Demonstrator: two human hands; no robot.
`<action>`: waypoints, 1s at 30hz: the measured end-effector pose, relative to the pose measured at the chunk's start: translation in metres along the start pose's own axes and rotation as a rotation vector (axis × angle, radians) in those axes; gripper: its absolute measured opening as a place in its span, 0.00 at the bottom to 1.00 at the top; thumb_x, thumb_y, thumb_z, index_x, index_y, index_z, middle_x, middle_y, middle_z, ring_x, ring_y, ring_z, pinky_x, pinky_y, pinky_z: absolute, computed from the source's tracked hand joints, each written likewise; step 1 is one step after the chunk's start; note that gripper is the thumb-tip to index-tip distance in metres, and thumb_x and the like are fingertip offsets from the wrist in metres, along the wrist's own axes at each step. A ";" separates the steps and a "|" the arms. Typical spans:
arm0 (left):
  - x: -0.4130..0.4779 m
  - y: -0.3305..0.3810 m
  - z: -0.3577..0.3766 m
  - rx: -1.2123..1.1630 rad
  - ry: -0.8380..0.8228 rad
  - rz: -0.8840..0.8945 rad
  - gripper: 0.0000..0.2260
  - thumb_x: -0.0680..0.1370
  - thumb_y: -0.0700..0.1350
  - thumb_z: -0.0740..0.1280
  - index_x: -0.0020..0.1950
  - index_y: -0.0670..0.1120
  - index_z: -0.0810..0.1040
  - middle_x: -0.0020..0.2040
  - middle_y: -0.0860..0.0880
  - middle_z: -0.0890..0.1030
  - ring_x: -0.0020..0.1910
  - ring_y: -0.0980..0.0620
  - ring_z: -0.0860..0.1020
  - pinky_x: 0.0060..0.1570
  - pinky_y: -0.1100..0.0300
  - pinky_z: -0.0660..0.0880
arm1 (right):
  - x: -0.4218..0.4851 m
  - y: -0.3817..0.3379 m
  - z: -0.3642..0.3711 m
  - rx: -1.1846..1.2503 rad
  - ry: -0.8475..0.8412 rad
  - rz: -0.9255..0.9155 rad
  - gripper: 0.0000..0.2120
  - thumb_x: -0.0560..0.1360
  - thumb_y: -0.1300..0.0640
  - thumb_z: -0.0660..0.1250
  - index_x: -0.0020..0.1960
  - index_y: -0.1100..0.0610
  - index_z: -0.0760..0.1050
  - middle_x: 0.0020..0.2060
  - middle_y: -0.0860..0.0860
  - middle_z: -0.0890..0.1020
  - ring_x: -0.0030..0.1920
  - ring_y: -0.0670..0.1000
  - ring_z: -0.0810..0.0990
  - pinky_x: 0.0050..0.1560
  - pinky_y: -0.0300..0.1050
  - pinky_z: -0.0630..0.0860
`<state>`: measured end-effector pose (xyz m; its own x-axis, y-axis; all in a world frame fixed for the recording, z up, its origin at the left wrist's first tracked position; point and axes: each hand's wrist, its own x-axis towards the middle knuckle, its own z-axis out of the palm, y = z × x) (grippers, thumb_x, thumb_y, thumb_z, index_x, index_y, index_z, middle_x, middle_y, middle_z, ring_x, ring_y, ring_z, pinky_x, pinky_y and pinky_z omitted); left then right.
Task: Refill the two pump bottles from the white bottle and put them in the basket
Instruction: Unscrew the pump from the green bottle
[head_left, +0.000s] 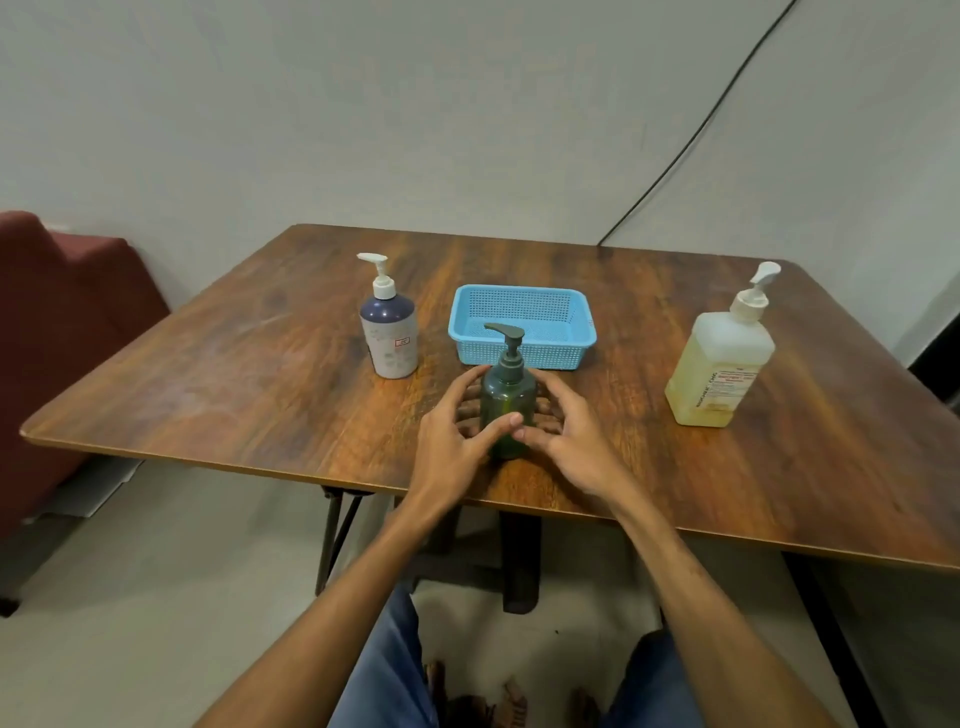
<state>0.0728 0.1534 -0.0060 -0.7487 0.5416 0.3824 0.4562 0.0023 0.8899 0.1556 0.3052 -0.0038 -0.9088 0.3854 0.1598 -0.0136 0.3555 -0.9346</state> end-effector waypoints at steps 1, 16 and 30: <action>0.000 0.000 0.001 0.006 -0.003 0.002 0.30 0.74 0.50 0.76 0.74 0.49 0.71 0.62 0.54 0.80 0.59 0.63 0.79 0.54 0.69 0.77 | -0.001 0.000 -0.001 -0.003 -0.001 -0.002 0.33 0.73 0.62 0.75 0.74 0.45 0.68 0.66 0.44 0.78 0.66 0.45 0.77 0.67 0.54 0.76; 0.035 0.026 -0.006 -0.190 -0.183 0.009 0.19 0.82 0.43 0.65 0.73 0.46 0.71 0.67 0.52 0.78 0.68 0.56 0.76 0.65 0.57 0.76 | 0.000 -0.004 0.007 -0.066 0.089 -0.038 0.35 0.69 0.58 0.79 0.72 0.47 0.69 0.64 0.44 0.79 0.63 0.42 0.78 0.62 0.46 0.79; 0.048 0.030 0.015 -0.078 0.037 -0.015 0.19 0.71 0.52 0.78 0.56 0.46 0.79 0.52 0.50 0.82 0.52 0.53 0.81 0.54 0.49 0.81 | -0.002 0.000 0.015 -0.075 0.170 -0.037 0.36 0.69 0.59 0.79 0.71 0.44 0.67 0.63 0.42 0.78 0.63 0.45 0.77 0.60 0.49 0.80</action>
<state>0.0576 0.1926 0.0353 -0.7733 0.5103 0.3763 0.4065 -0.0563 0.9119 0.1505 0.2915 -0.0094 -0.8247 0.5069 0.2509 -0.0089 0.4320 -0.9018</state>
